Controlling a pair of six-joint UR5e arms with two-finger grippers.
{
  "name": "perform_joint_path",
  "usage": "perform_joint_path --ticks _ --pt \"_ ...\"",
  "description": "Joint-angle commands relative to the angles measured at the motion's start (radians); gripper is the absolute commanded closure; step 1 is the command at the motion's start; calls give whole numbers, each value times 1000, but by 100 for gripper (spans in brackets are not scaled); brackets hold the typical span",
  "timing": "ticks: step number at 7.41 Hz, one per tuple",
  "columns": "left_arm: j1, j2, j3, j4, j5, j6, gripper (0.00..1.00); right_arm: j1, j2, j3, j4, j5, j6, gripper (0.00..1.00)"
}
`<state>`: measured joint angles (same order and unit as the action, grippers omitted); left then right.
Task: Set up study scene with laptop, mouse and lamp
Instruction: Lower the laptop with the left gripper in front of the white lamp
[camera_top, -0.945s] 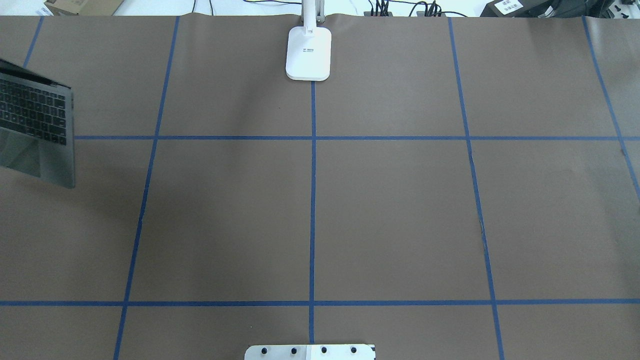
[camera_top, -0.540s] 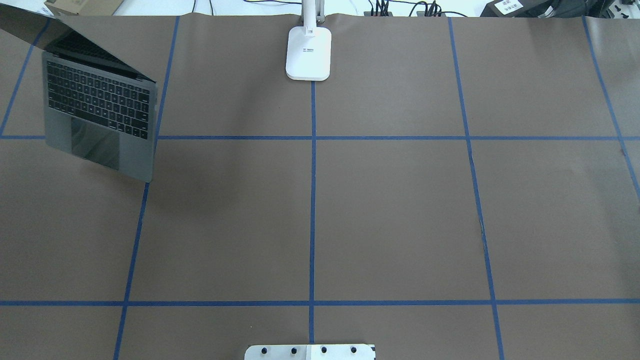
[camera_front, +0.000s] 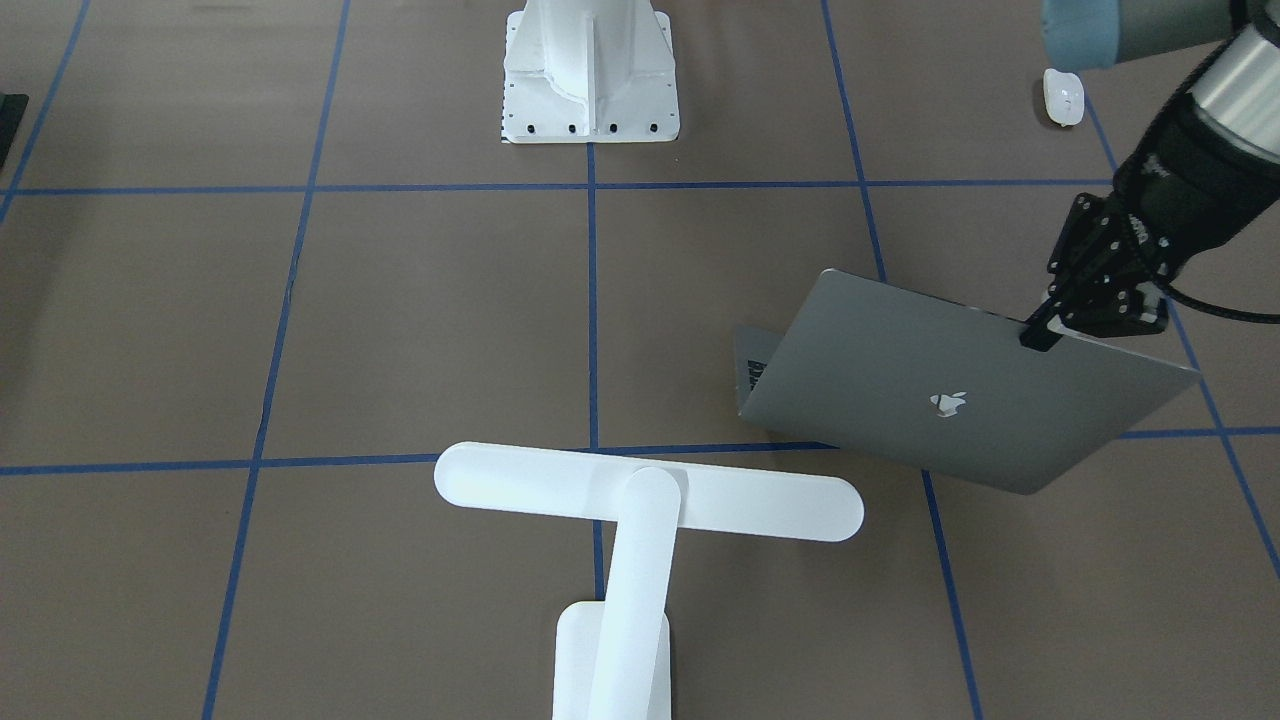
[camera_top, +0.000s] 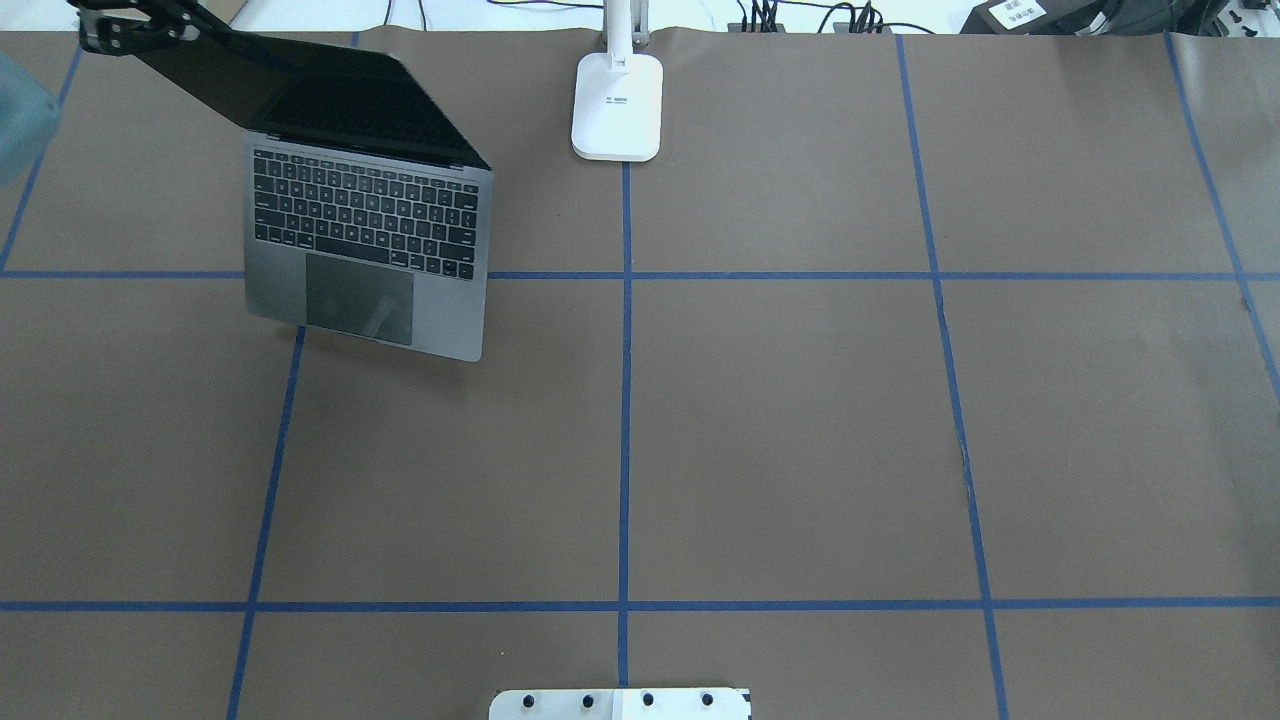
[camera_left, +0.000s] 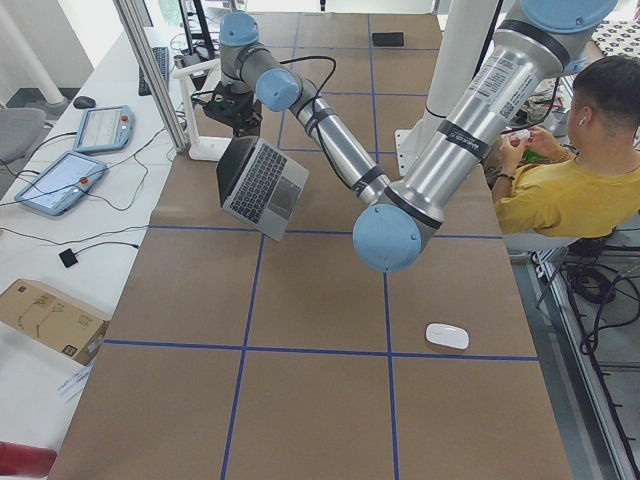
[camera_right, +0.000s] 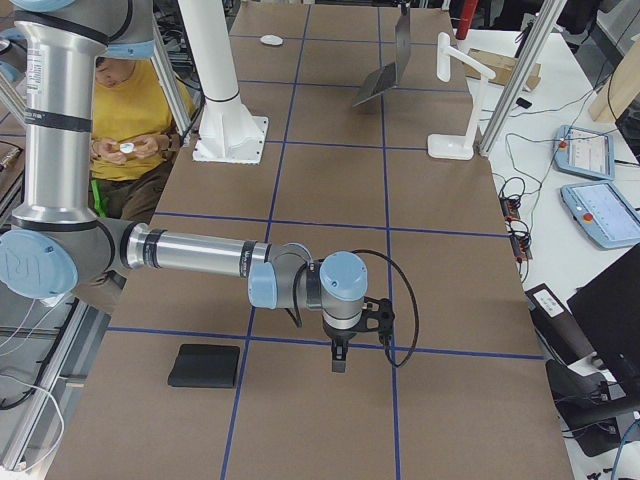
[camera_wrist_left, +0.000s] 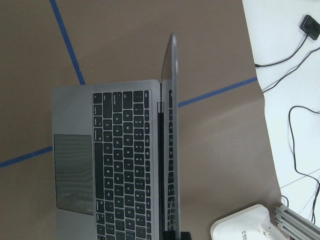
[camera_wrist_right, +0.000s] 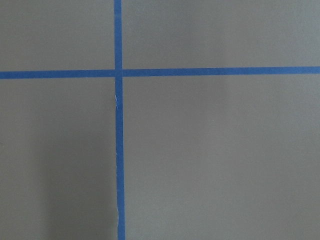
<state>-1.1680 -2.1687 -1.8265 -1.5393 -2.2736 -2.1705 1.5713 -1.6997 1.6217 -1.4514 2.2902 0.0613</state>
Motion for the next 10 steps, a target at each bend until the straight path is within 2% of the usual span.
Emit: perform_joint_path --ticks 1,2,4,6,9,10 --pt "114 -90 57 -62 100 -229 100 -2 0 -2 -1 0 0 0" --pt "161 -139 91 -62 139 -291 100 -2 0 -2 -1 0 0 0" --pt "227 -172 104 -67 204 -395 100 -2 0 -2 -1 0 0 0" --pt "307 -226 137 -67 320 -503 100 -8 0 -2 0 0 0 0" --pt "338 -292 214 -88 354 -522 100 -13 0 -3 0 0 0 0" --pt "367 -302 243 -123 399 -538 100 -14 0 -3 -1 0 0 0"
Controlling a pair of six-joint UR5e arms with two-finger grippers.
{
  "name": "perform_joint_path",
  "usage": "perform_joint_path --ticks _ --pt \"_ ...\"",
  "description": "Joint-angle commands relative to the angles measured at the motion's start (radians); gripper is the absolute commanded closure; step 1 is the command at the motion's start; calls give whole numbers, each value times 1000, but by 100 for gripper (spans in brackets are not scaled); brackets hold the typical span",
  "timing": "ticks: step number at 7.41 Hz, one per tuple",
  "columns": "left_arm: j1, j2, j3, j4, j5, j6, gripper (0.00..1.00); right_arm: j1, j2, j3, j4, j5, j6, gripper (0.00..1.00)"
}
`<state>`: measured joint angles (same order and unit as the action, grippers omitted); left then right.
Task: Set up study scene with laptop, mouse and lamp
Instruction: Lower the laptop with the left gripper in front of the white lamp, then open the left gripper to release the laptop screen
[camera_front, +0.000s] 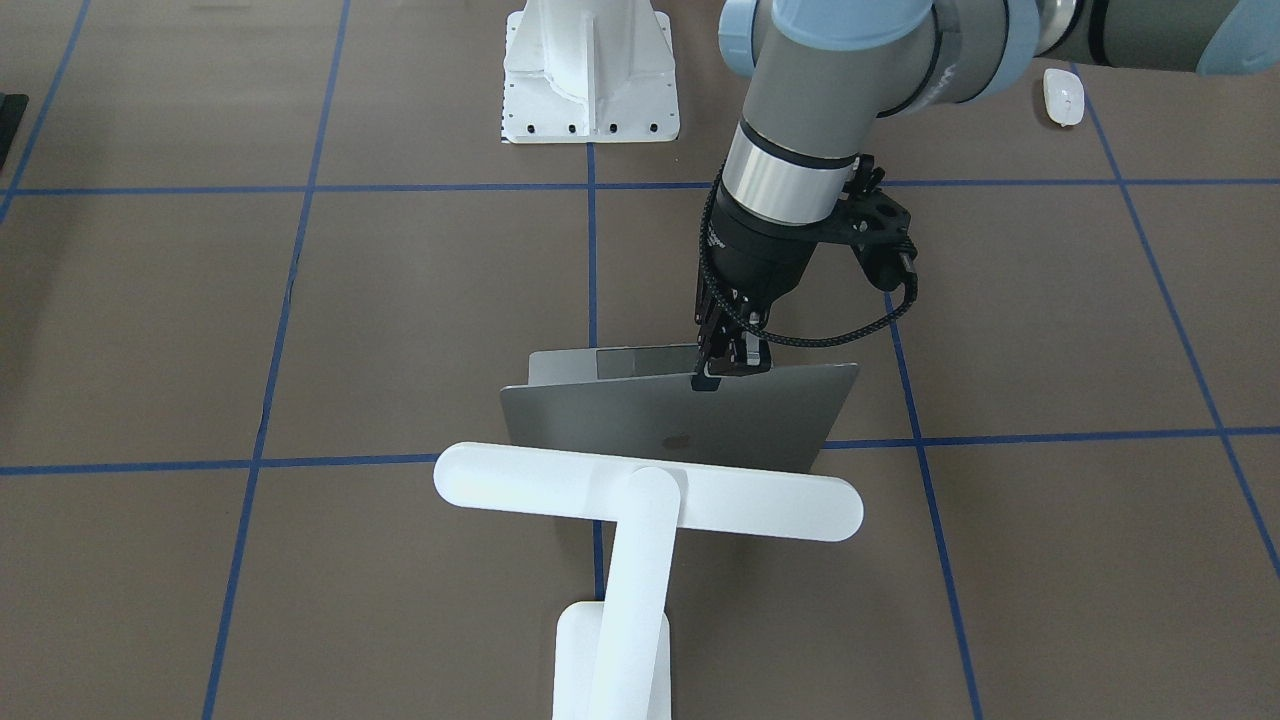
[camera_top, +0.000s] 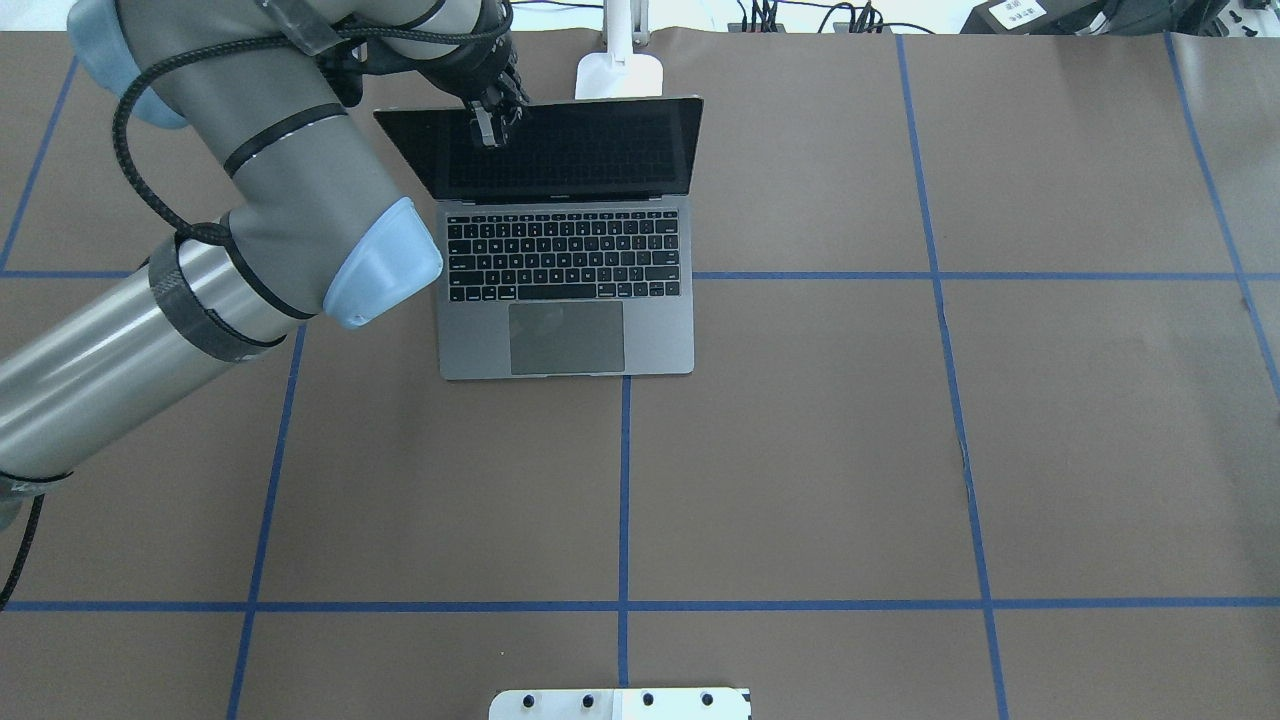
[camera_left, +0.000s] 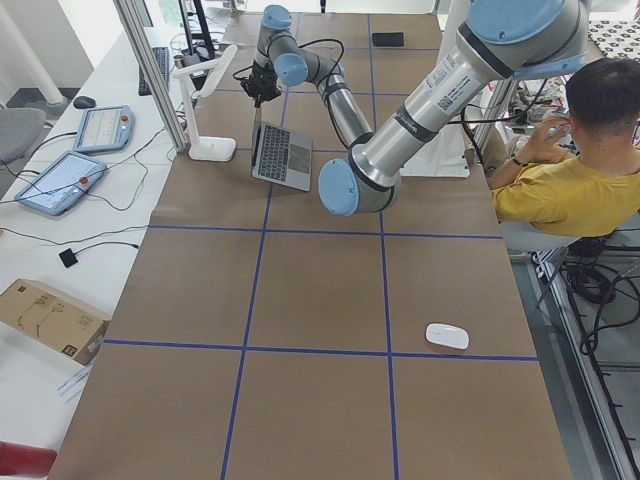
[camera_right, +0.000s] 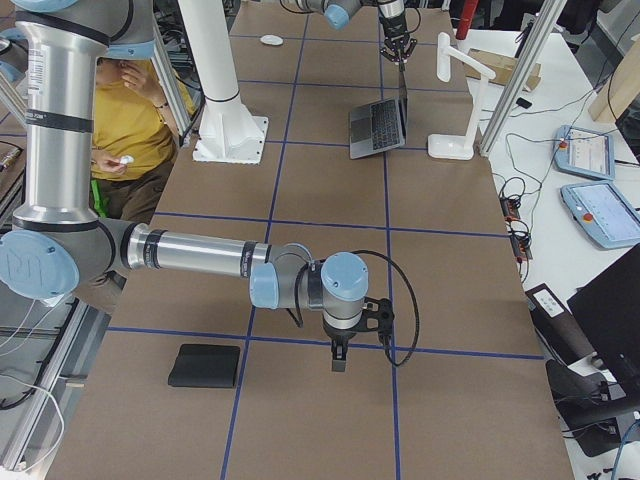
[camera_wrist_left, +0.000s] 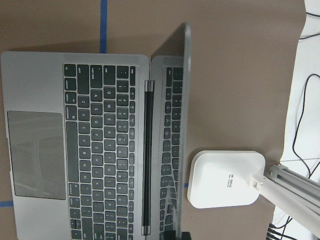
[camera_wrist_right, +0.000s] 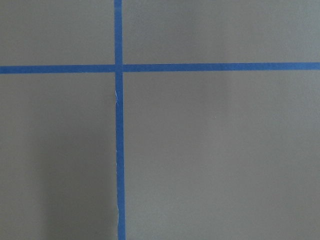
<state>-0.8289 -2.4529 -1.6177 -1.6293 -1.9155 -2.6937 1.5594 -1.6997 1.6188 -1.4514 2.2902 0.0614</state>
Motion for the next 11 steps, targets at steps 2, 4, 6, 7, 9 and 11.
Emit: perform_joint_path --ticks 2,4,6,7,9,11 --pt "77 -29 93 -128 140 -24 100 -4 0 -8 0 -2 0 0" --pt "109 -20 113 -176 214 -23 100 -7 2 -8 0 -2 0 0" --pt "109 -20 146 -214 237 -21 100 -12 2 -8 0 0 0 0" --pt "109 -20 166 -246 239 -23 100 -13 2 -8 2 -2 0 0" --pt "109 -18 173 -248 239 -23 100 -15 2 -8 0 0 0 0" --pt "109 -3 171 -248 239 -18 90 -19 2 -8 2 -2 0 0"
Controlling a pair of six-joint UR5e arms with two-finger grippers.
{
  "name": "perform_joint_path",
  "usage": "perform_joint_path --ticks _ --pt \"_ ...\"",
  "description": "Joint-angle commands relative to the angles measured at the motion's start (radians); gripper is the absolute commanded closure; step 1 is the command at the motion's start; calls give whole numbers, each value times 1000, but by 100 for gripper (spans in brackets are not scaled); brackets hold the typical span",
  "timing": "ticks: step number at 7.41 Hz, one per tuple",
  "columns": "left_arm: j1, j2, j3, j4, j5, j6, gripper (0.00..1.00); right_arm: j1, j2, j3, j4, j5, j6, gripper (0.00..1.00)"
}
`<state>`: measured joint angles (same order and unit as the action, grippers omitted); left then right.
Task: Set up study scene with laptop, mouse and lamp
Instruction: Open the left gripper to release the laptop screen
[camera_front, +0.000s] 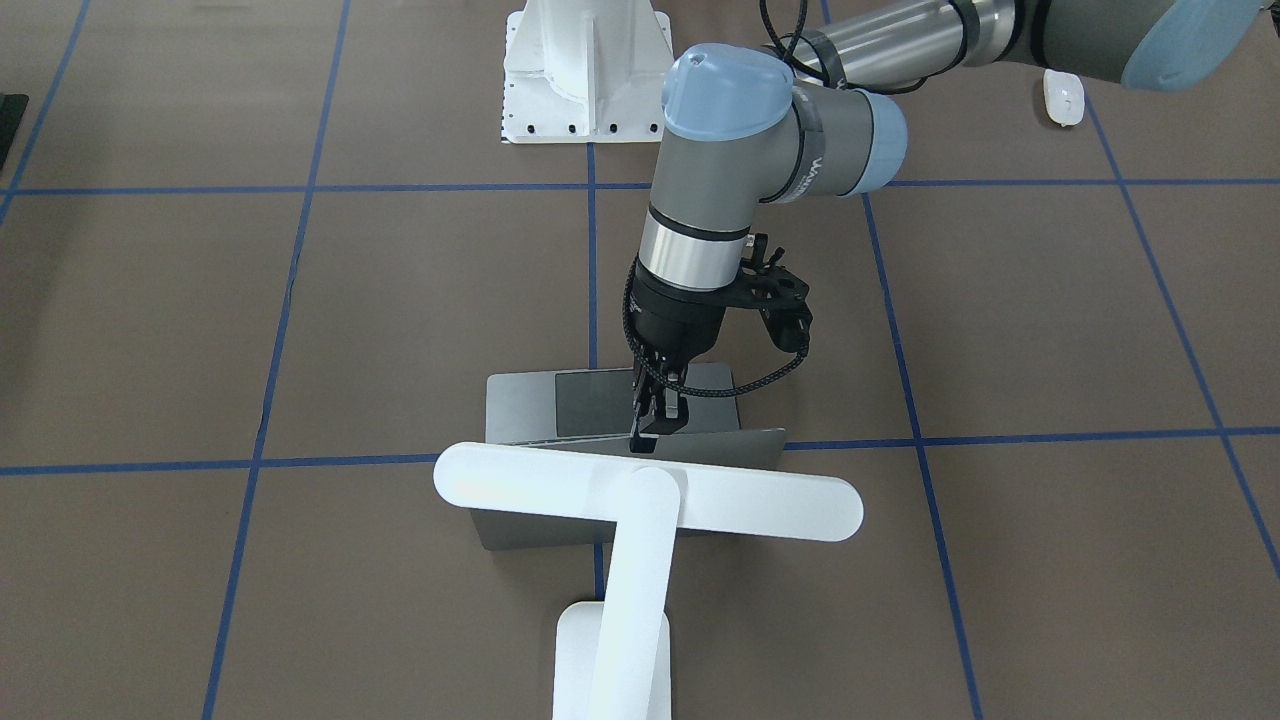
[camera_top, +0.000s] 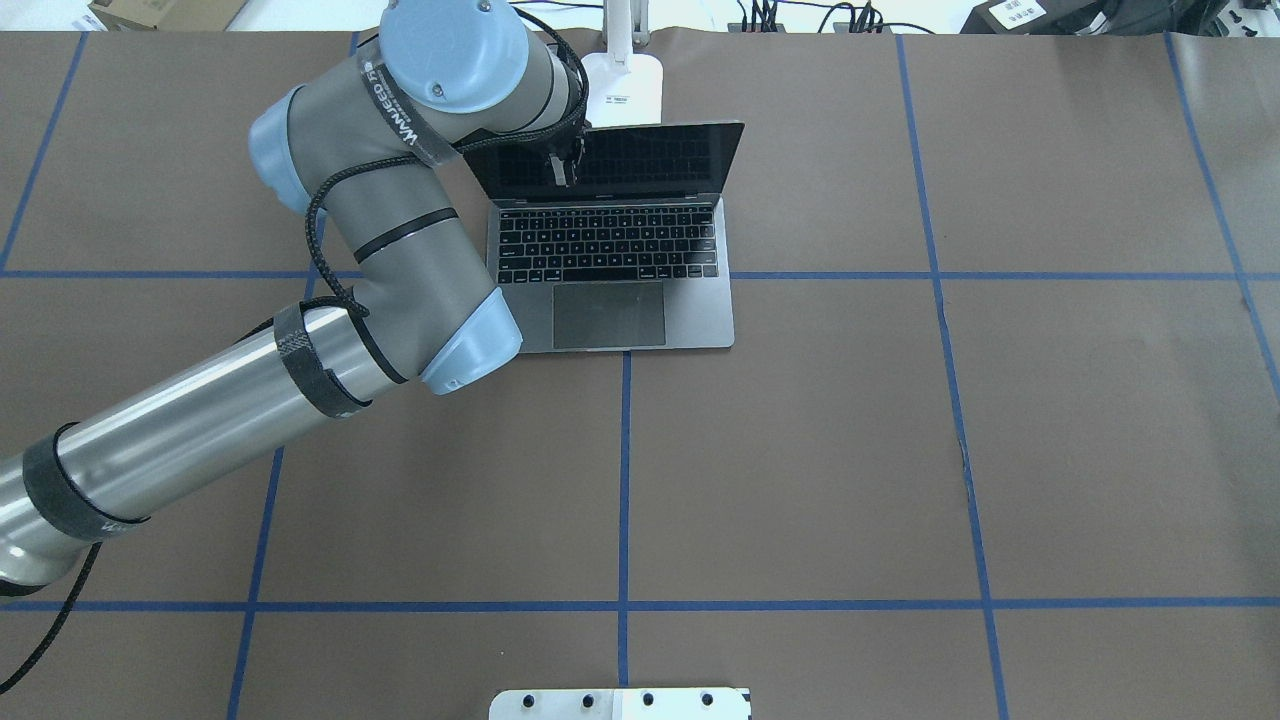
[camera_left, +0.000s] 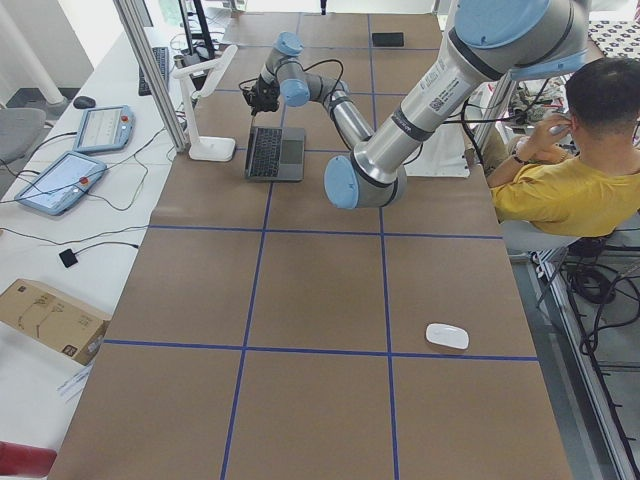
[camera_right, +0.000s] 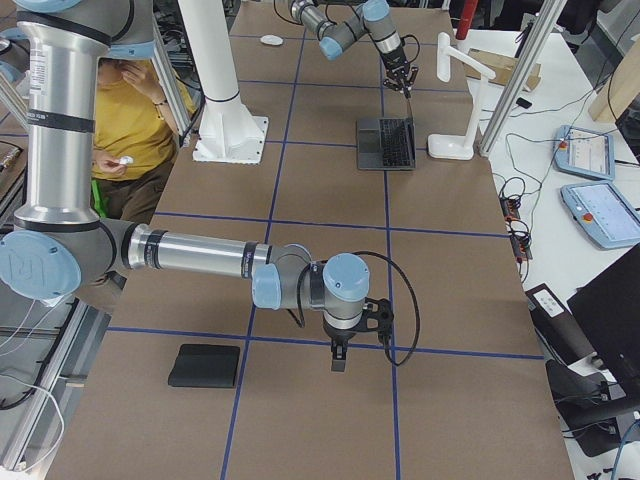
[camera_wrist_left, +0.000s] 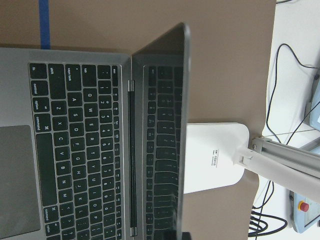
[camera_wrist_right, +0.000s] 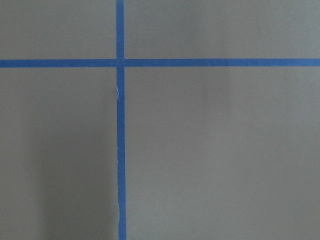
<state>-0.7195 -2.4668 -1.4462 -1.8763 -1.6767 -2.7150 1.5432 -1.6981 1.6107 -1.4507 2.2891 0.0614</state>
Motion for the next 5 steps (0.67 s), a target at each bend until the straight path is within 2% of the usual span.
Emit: perform_joint_path --ticks 1,2,5 --pt "0 19 -2 -1 0 7 71 -5 0 0 1 0 0 0" --pt "0 20 -3 -1 0 14 2 -5 0 -2 1 0 0 0" --pt "0 20 -39 0 -3 14 0 -6 0 0 3 0 0 0"
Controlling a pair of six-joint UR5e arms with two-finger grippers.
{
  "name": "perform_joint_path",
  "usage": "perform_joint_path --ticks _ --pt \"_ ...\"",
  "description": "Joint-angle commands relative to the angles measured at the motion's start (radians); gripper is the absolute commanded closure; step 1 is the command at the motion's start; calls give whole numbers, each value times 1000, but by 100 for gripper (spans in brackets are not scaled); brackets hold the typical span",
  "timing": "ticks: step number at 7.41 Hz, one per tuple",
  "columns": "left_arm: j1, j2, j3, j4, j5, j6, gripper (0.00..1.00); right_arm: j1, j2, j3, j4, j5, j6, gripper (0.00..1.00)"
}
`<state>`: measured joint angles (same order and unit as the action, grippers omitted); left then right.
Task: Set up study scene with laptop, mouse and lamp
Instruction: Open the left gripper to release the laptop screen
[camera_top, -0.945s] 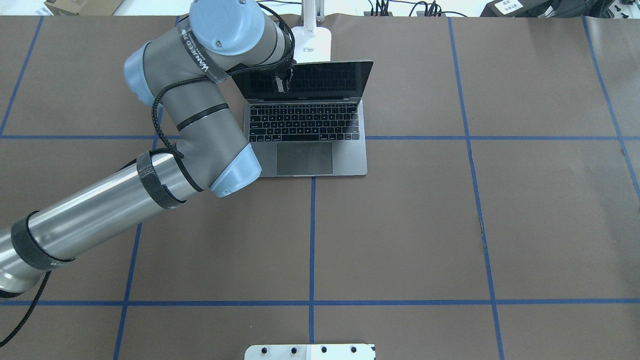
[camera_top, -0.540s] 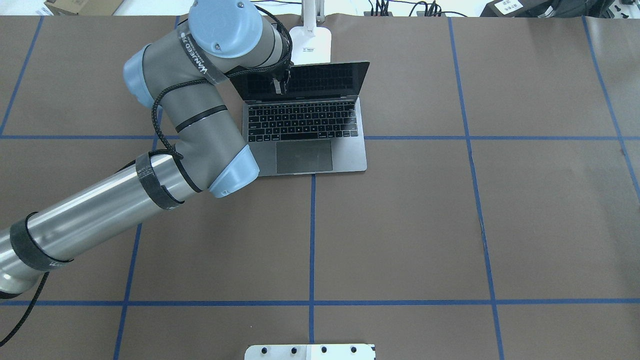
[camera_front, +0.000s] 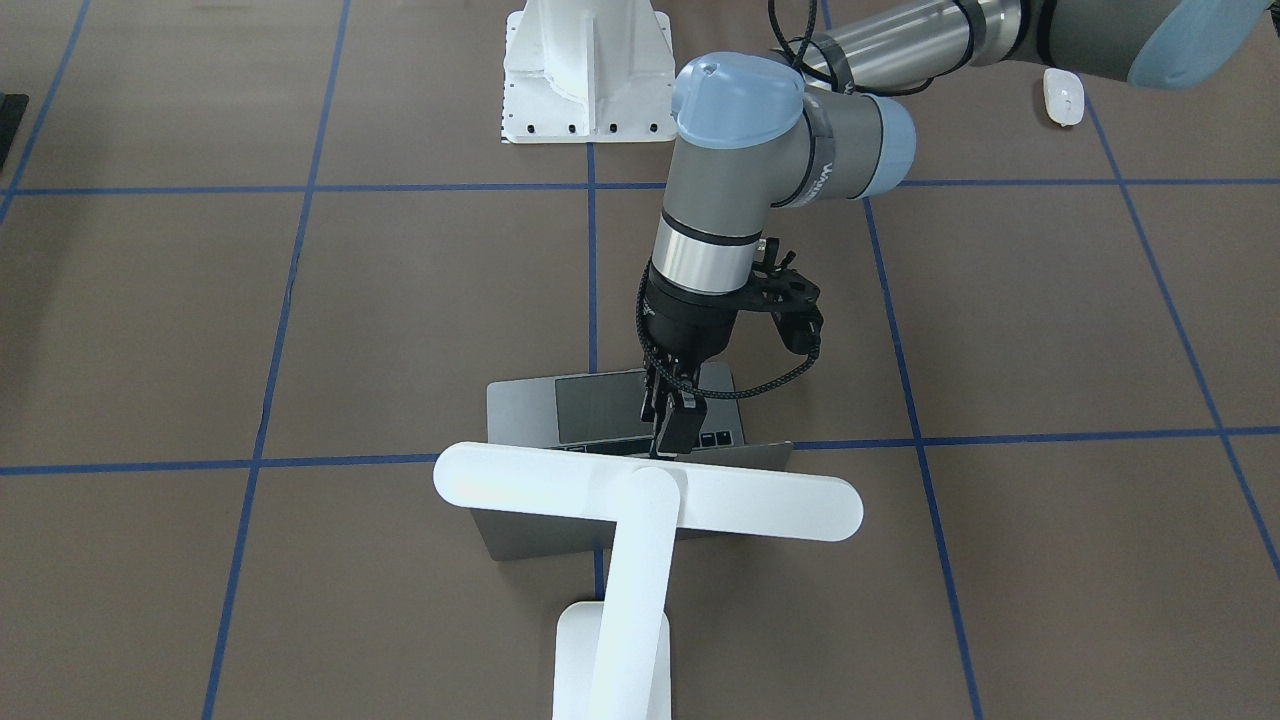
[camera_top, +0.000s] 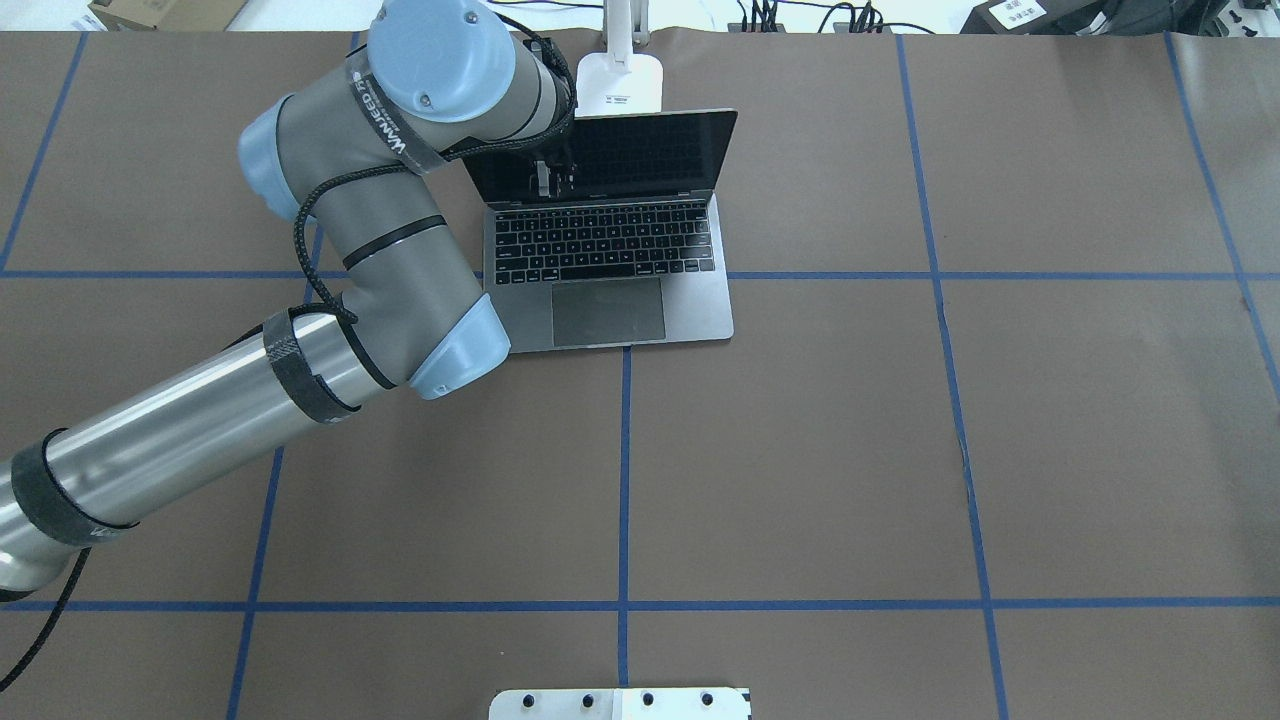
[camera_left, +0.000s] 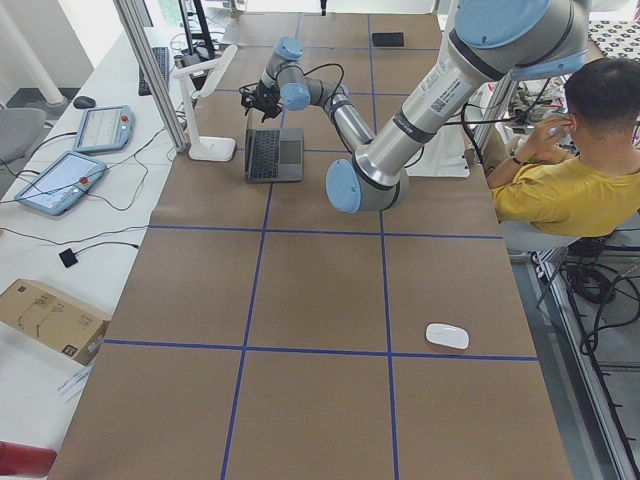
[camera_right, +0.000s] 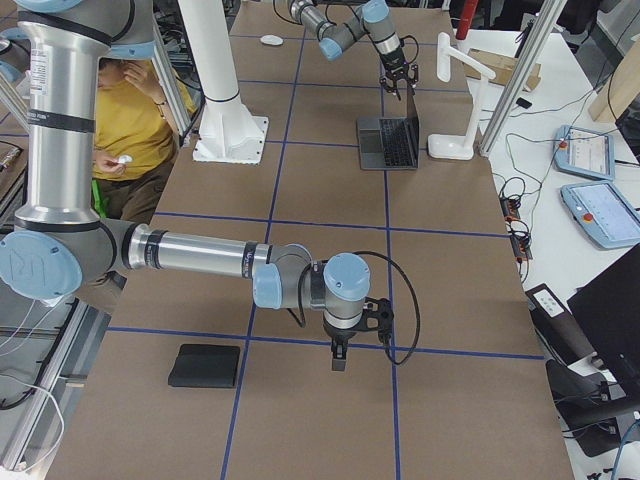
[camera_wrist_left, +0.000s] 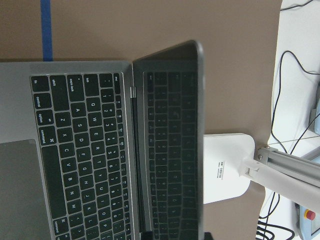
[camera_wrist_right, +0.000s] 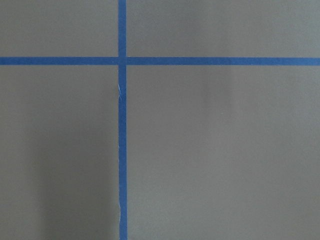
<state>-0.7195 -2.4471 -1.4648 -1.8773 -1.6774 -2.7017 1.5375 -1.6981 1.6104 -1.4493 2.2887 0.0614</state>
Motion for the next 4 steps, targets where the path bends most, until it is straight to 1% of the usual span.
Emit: perform_joint_path --ticks 1,2,3,4 --pt "-3 6 -55 3 -10 2 0 0 0 -1 6 0 0 0" --pt "-3 61 -143 4 -13 60 0 0 0 -1 6 0 0 0" --pt "-5 160 -269 9 -15 171 0 0 0 -1 6 0 0 0" --pt "-5 259 -386 15 -31 333 0 0 0 -1 6 0 0 0"
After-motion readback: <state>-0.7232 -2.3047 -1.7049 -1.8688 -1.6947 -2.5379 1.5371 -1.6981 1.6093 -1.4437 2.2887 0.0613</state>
